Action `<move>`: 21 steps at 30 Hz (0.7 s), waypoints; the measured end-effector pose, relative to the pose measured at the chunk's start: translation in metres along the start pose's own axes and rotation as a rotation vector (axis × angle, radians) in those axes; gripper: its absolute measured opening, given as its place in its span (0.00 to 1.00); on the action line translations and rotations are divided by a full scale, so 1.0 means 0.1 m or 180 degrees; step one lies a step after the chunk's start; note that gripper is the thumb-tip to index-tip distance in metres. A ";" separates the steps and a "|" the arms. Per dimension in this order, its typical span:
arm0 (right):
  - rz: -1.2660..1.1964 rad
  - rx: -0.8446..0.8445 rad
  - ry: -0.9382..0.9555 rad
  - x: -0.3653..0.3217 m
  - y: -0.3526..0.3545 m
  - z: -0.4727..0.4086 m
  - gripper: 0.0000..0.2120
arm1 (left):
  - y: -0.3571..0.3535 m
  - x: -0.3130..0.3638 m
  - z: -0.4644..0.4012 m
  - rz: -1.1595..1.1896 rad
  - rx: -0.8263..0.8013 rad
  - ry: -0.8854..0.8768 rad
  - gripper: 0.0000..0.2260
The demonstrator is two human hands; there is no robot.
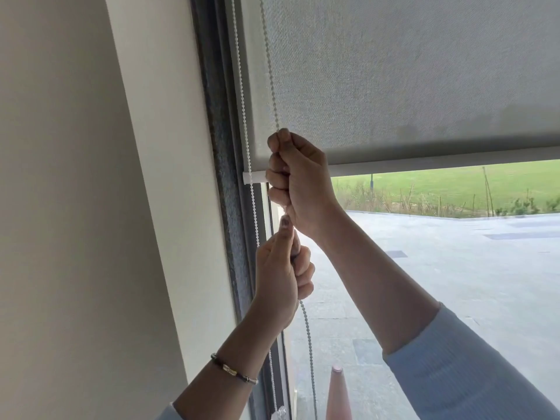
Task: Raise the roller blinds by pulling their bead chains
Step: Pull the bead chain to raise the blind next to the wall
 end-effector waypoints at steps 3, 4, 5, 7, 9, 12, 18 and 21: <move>0.0015 -0.0026 0.0022 0.01 0.01 0.00 0.17 | 0.01 -0.03 0.00 0.0015 0.0008 0.0001 0.21; 0.0021 -0.0030 0.0029 0.01 0.02 0.00 0.16 | 0.01 -0.04 0.00 0.0027 0.0002 0.0009 0.21; 0.0011 -0.0042 0.0032 0.02 0.02 0.00 0.16 | 0.00 -0.04 0.01 0.0041 -0.0010 0.0019 0.21; -0.0047 -0.0076 0.0034 0.03 0.03 0.00 0.17 | 0.00 -0.05 0.01 0.0062 -0.0021 0.0034 0.21; -0.0070 -0.0093 0.0035 0.04 0.02 -0.01 0.17 | 0.00 -0.04 0.02 0.0045 -0.0022 0.0029 0.21; -0.0063 -0.0098 0.0048 0.05 0.02 -0.01 0.17 | 0.01 -0.04 0.03 0.0041 -0.0027 0.0028 0.20; -0.0026 -0.0106 0.0070 0.04 0.03 -0.02 0.17 | 0.01 -0.04 0.02 0.0064 -0.0039 0.0036 0.20; 0.0032 -0.0075 0.0074 0.04 0.06 -0.02 0.16 | -0.01 -0.04 0.02 0.0070 -0.0051 0.0063 0.21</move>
Point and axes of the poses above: each hand's wrist, its own z-axis away from the middle knuckle, its own y-axis out of the back of the hand, x = y × z, the point moved 10 cm from there along -z, towards the middle knuckle, and after that the axes turned 1 degree about y, right-handed, at the moved point
